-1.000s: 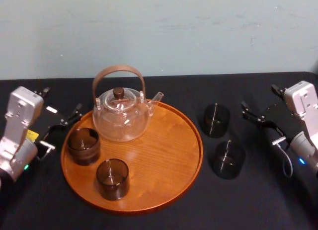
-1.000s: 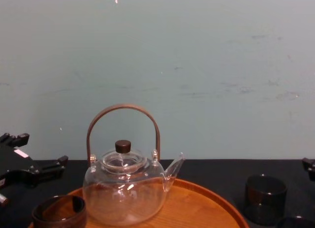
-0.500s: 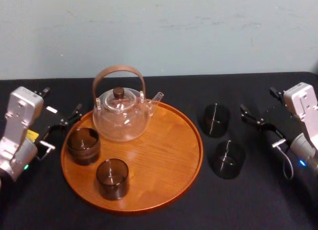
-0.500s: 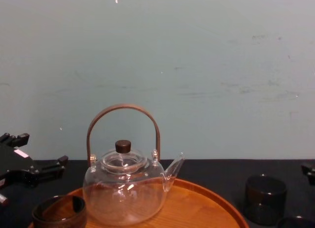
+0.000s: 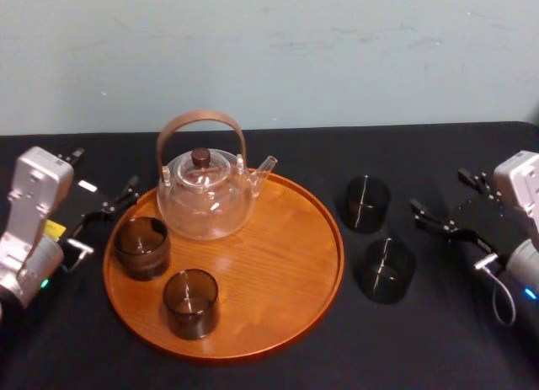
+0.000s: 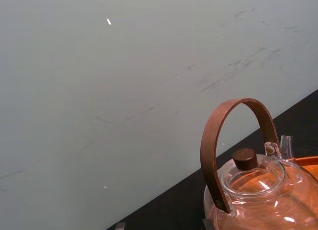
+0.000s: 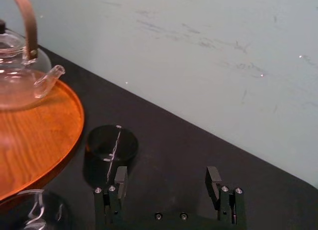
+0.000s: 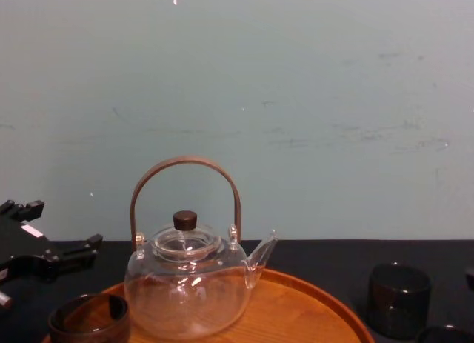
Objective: Pick up the glass from the table and place it on the tray.
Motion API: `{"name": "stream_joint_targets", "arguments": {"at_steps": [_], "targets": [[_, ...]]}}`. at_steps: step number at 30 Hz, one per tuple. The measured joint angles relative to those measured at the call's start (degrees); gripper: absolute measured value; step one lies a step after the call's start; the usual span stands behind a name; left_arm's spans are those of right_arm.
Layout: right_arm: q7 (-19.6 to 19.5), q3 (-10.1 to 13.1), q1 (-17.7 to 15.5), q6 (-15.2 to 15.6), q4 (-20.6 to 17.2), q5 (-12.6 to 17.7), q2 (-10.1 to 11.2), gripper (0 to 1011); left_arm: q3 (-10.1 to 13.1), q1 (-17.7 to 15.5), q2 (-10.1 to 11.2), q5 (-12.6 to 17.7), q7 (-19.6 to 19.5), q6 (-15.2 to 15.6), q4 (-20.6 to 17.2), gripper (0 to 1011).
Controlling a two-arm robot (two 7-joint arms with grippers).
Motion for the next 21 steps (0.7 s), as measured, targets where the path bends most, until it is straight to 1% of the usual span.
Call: {"name": "stream_joint_targets", "arguments": {"at_steps": [2,7,12,17,21], "targets": [[0.76,0.36,-0.58,0.16,-0.53,0.35,0.47,1002,0.00,0.00,0.00,0.00,0.00,0.00,0.00,1001],[4.39,1.68,-3.21,0.50,-2.83,1.87,2.80,1002,0.00,0.00,0.00,0.00,0.00,0.00,0.00,1002],[7.03,2.60,-5.06,0.83,-4.29,2.78,4.48,1002,0.00,0.00,0.00,0.00,0.00,0.00,0.00,1002],[9.36,3.31,-6.73,1.84,-5.60,3.56,5.83,1002,0.00,0.00,0.00,0.00,0.00,0.00,0.00,1001],[10.54,3.55,-7.59,2.80,-6.30,3.63,6.26,1002,0.00,0.00,0.00,0.00,0.00,0.00,0.00,1001]]}}
